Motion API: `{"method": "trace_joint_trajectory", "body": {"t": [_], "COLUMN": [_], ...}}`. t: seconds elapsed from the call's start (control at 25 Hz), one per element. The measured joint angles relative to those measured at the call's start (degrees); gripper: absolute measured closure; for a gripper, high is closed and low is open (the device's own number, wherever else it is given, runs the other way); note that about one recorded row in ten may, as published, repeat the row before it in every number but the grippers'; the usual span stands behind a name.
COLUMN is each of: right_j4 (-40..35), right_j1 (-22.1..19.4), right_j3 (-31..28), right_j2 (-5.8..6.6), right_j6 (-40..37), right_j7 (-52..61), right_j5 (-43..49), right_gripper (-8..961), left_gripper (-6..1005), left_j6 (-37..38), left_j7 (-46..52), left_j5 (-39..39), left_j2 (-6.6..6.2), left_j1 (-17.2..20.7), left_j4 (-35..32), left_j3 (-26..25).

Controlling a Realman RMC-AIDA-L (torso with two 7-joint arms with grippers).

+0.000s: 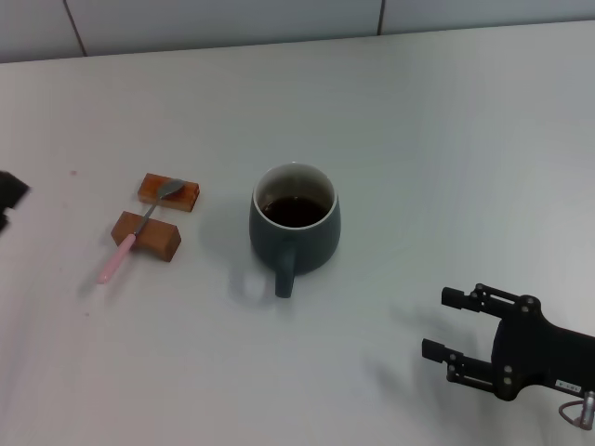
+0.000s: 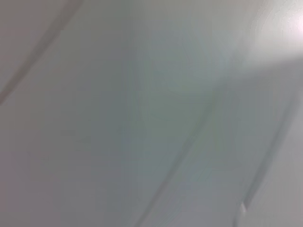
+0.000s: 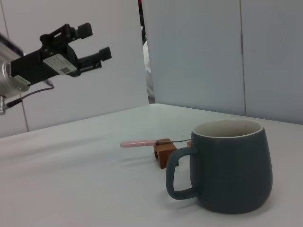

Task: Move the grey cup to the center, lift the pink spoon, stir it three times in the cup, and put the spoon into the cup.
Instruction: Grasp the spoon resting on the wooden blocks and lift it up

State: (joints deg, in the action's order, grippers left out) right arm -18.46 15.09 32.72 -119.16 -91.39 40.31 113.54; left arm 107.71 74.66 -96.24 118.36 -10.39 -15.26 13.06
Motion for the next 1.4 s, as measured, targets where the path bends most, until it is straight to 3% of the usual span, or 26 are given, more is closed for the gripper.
{"method": "trace_joint_trajectory", "body": {"t": [0.12, 0.2, 0.28, 0.32, 0.52, 0.8, 1.4], "right_j4": [-0.1, -0.1, -0.2, -0.2, -0.3, -0.5, -0.5], "right_j1": [0.2, 0.4, 0.4, 0.4, 0.5, 0.8, 0.8], "right_j3": [0.0, -0.1, -0.2, -0.2, -0.3, -0.3, -0.3], "right_j2": [0.04, 0.11, 0.13, 0.14, 0.16, 0.16, 0.16], "right_j6": [0.0, -0.1, -0.1, -0.1, -0.1, -0.1, 0.0], "right_j7": [0.0, 0.1, 0.1, 0.1, 0.1, 0.1, 0.9], "right_j5": [0.0, 0.0, 0.0, 0.0, 0.0, 0.0, -0.1], "right_gripper": [243, 243, 243, 243, 243, 243, 243], "left_gripper": [213, 214, 214, 214, 215, 216, 218], "left_j6": [-1.2, -4.0, -4.0, -6.4, -10.2, -14.9, -19.6], "left_j7": [4.3, 13.9, 13.9, 19.8, 29.5, 35.8, 40.6], "left_j5": [0.0, 0.0, 0.0, -0.2, -0.5, -0.6, -0.5], "left_j2": [-0.03, 0.04, 0.04, 0.14, 0.01, 0.04, 0.23], "left_j1": [0.1, 0.8, 0.8, 1.8, 3.3, 3.4, 2.7], "left_j4": [0.4, 0.7, 0.7, 1.9, 2.9, 3.1, 5.9], "left_j3": [-0.7, -1.1, -1.1, -1.0, 1.7, 8.3, 10.9]}}
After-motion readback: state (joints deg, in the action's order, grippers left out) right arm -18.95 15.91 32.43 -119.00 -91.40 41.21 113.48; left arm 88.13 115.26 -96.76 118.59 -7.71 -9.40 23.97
